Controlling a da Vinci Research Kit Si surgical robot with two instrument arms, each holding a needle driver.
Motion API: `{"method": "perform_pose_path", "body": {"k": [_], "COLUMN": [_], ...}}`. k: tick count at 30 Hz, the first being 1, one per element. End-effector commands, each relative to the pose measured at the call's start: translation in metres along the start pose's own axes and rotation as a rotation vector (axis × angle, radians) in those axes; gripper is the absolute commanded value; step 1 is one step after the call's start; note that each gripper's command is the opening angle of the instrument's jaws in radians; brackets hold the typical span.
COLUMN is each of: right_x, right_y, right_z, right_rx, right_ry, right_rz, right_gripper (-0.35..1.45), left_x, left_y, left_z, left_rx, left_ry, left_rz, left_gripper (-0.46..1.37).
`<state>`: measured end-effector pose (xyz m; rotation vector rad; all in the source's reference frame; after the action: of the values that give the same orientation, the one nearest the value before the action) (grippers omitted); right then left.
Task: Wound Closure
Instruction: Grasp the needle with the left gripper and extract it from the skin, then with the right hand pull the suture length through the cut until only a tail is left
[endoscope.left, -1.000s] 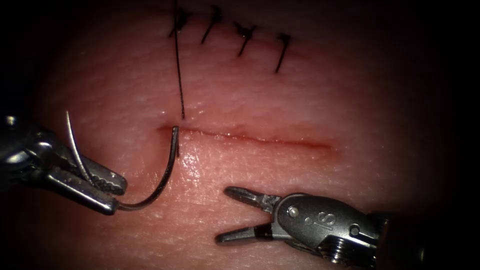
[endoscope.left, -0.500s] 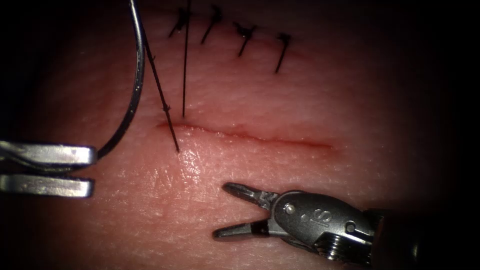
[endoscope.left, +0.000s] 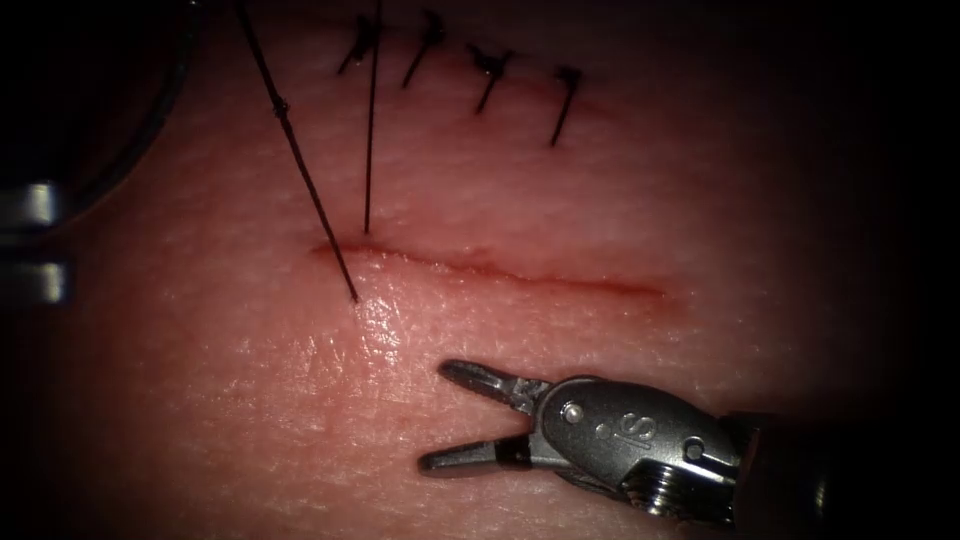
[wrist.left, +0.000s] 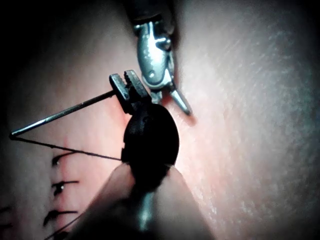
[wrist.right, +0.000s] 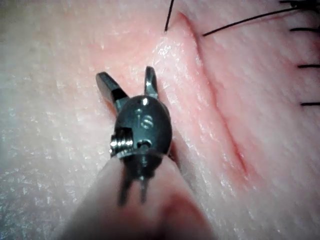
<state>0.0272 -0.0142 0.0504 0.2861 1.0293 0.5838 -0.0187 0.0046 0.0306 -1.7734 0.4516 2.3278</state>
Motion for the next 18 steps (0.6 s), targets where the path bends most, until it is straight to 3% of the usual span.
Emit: {"method": "perform_pose_path", "body": {"k": [1,7,18], "right_x": [0.0000,0.0000,0.0002], "right_y": [0.0000,0.0004,0.0009], "right_z": [0.0000,0.0004,0.0020], "right_rx": [-0.002,-0.019,-0.046], "right_ry": [0.001,0.010,0.015], "right_rz": [0.000,0.006,0.011], "right_gripper": [0.77,0.77,0.78], "left_x": [0.0000,-0.0014,-0.0056], "left_y": [0.0001,0.0025,0.0073], "left_z": [-0.0001,-0.0005,-0.0007], "left_rx": [-0.002,0.014,-0.012], "left_ry": [-0.002,0.000,-0.031], "left_rz": [0.001,0.010,-0.039], "left_gripper": [-0.35,-0.35,-0.35]}}
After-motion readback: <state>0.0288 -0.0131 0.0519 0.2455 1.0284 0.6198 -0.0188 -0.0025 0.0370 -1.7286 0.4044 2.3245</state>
